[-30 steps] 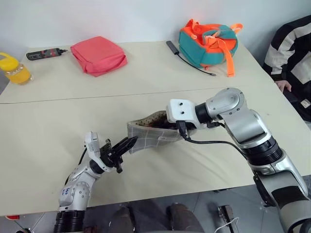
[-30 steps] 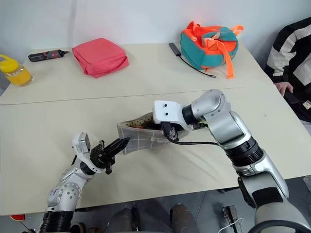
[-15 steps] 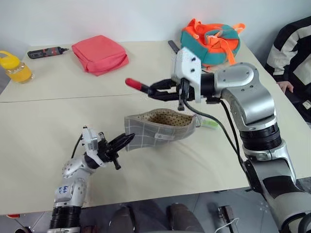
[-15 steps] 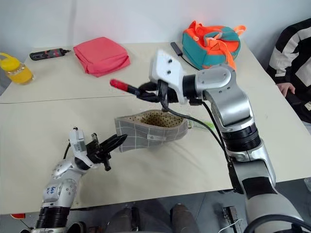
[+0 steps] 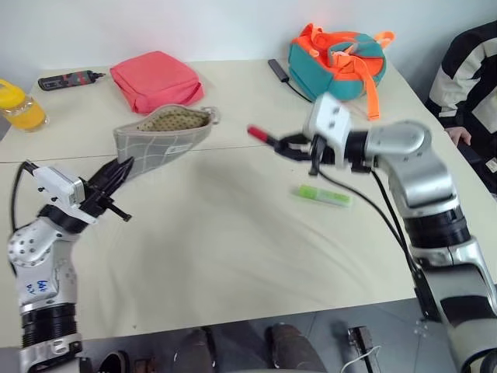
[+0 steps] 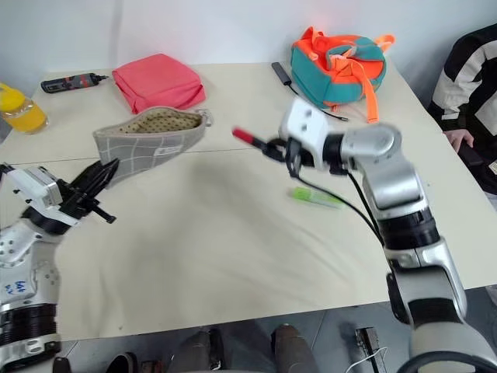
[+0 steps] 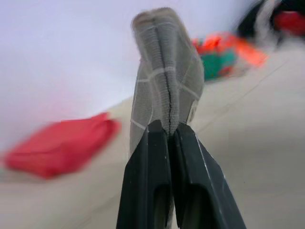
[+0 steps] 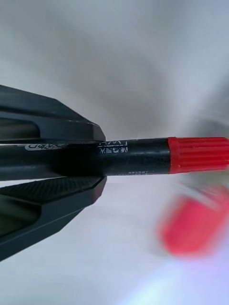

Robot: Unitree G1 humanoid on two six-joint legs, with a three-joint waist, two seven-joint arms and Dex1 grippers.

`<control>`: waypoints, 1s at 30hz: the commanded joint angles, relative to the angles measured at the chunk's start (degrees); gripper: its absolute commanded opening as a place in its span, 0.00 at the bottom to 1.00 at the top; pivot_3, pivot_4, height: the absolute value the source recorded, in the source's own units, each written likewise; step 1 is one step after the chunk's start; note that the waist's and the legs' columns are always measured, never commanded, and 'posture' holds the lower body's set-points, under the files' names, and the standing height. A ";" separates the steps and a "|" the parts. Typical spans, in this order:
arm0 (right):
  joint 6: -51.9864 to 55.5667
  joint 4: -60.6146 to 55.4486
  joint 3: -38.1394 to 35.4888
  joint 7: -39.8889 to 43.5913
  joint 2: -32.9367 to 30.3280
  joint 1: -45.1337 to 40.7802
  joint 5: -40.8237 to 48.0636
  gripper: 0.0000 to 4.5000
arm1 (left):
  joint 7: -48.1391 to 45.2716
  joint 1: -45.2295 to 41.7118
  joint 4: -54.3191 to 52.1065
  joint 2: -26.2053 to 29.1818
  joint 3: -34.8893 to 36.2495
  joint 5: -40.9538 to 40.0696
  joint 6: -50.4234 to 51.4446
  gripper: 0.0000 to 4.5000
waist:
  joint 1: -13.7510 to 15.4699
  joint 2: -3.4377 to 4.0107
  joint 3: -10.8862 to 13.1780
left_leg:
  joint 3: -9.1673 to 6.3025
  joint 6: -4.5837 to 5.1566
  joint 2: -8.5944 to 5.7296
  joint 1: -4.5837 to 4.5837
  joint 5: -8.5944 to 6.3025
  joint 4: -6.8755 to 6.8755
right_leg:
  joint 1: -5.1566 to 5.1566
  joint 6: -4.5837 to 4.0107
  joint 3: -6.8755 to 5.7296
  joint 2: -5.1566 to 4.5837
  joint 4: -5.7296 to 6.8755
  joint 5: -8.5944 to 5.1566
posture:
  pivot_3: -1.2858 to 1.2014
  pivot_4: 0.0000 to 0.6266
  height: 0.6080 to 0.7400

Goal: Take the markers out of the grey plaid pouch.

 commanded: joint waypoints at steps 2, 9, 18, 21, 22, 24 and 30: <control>-2.51 -4.28 2.51 -0.43 -2.75 4.06 -4.07 0.13 | 8.23 3.27 0.44 1.95 -3.05 15.39 -6.74 0.00 | -0.10 0.00 0.00 | 0.26 0.00 0.01 -0.01 0.00 -0.13 | -0.17 0.00 0.18 0.01 0.07 0.00 | 0.52 0.24 1.00; -5.72 -3.59 4.76 -2.29 -3.04 10.70 -8.01 0.13 | 12.95 8.50 -0.65 0.00 -10.75 23.24 -8.14 0.00 | -0.33 -0.04 0.01 | 0.98 0.01 0.08 0.01 0.01 0.01 | -0.33 -0.01 0.47 0.08 0.23 0.00 | 0.52 0.24 1.00; -2.34 -5.91 3.07 -0.86 -1.51 11.94 -4.88 0.57 | 5.05 10.98 -3.50 -1.77 -13.23 7.82 -1.54 0.45 | -0.01 -0.08 0.00 | 1.05 0.01 0.09 0.08 0.01 0.07 | -0.28 -0.01 0.46 0.11 0.29 0.00 | 0.52 0.24 1.00; -0.90 -6.68 0.63 -1.52 -0.03 11.30 -1.87 0.80 | -1.17 14.45 -10.01 -1.81 -12.77 -3.38 3.88 0.66 | -0.11 -0.07 0.00 | 1.04 0.00 0.12 0.05 0.01 0.03 | -0.33 -0.01 0.45 0.12 0.33 0.00 | 0.52 0.24 1.00; 0.50 -7.03 -0.48 -1.46 0.62 11.19 -0.04 0.88 | -3.20 15.75 -12.01 -1.34 -12.57 -6.45 5.74 0.74 | -0.14 -0.07 0.00 | 1.03 0.00 0.12 0.05 0.01 0.03 | -0.34 -0.01 0.45 0.12 0.35 0.00 | 0.52 0.24 1.00; 2.06 -7.93 -1.84 -1.11 1.21 11.33 2.35 0.88 | -5.36 17.75 -15.00 -0.74 -11.53 -11.14 9.31 0.87 | -0.13 -0.07 0.00 | 1.01 0.00 0.12 0.04 0.01 0.02 | -0.39 -0.01 0.46 0.13 0.42 0.00 | 0.52 0.24 1.00; 8.09 -13.42 -7.92 -2.49 4.74 13.27 12.69 0.88 | -3.03 23.26 -23.71 -1.17 -4.65 -24.39 22.40 0.87 | -0.16 -0.09 0.00 | 0.70 0.00 0.10 0.04 0.01 0.10 | -0.27 -0.01 0.50 0.14 0.37 0.00 | 0.52 0.24 1.00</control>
